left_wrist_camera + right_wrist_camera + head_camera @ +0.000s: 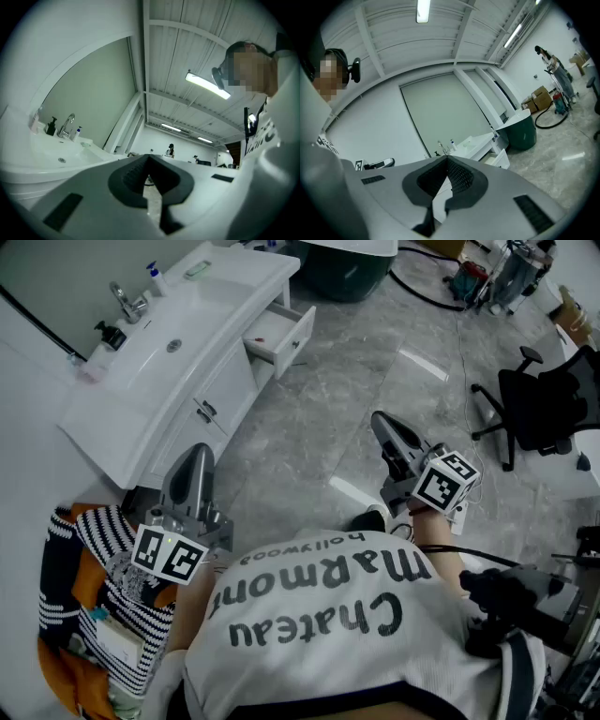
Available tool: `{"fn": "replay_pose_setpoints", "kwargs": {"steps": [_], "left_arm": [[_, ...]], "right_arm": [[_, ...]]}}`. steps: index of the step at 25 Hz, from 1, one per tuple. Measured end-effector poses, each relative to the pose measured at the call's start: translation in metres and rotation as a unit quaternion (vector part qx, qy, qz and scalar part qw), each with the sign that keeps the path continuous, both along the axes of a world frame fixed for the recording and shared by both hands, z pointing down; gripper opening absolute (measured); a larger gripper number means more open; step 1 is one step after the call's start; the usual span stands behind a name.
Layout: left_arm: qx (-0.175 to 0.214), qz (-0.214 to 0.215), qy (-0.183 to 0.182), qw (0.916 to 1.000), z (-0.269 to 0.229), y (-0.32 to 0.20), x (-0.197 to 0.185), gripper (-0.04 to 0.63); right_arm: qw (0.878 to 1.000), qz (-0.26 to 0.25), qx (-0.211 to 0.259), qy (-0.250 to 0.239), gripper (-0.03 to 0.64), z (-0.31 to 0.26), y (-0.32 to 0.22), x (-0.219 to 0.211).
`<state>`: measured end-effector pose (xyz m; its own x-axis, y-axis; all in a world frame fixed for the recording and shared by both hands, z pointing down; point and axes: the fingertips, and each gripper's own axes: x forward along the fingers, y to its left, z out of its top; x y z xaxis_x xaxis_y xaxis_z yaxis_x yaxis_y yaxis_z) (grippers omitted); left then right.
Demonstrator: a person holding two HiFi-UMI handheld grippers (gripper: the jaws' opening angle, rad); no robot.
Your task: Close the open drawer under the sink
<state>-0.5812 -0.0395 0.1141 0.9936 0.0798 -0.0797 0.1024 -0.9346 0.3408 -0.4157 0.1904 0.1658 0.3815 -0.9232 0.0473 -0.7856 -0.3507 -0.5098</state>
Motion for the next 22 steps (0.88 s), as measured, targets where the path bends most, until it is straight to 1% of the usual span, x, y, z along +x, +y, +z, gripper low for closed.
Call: {"fn": "replay_pose_setpoints", "kwargs": {"steps": [8,11,13,15,18,20,22], "left_arm": [[0.004,0.003,-0.006,1.0,-0.001,0.0,0.001,0.009],[0.004,-0.001,-0.006,1.0,0.002,-0.001,0.003,0.009],[0.001,-0.005,-0.009,0.9999,0.005,-0.001,0.006,0.009],[0.001,-0.004,-0.011,0.9999,0.01,0.001,0.01,0.009],[0.012,0.0,0.0,0.9999,0.016,0.01,0.016,0.008],[0.018,-0.006,0.006,0.9998,0.01,0.012,0.03,0.009],[0.012,-0.02,0.007,0.9997,-0.001,0.011,0.051,0.009]], "right_arm": [[1.0,0.001,0.006,-0.009,0.012,0.005,0.001,-0.003],[1.0,-0.002,0.003,-0.014,0.012,0.01,0.002,-0.002],[1.0,-0.002,0.009,-0.015,0.012,0.009,0.003,0.003],[1.0,-0.003,0.028,-0.011,0.012,0.008,0.004,0.01],[0.998,-0.012,0.056,0.0,0.012,0.01,0.006,0.02],[0.998,-0.022,0.057,0.01,0.012,0.003,0.003,0.039],[0.998,-0.033,0.043,0.015,0.012,-0.01,0.0,0.069]]}}
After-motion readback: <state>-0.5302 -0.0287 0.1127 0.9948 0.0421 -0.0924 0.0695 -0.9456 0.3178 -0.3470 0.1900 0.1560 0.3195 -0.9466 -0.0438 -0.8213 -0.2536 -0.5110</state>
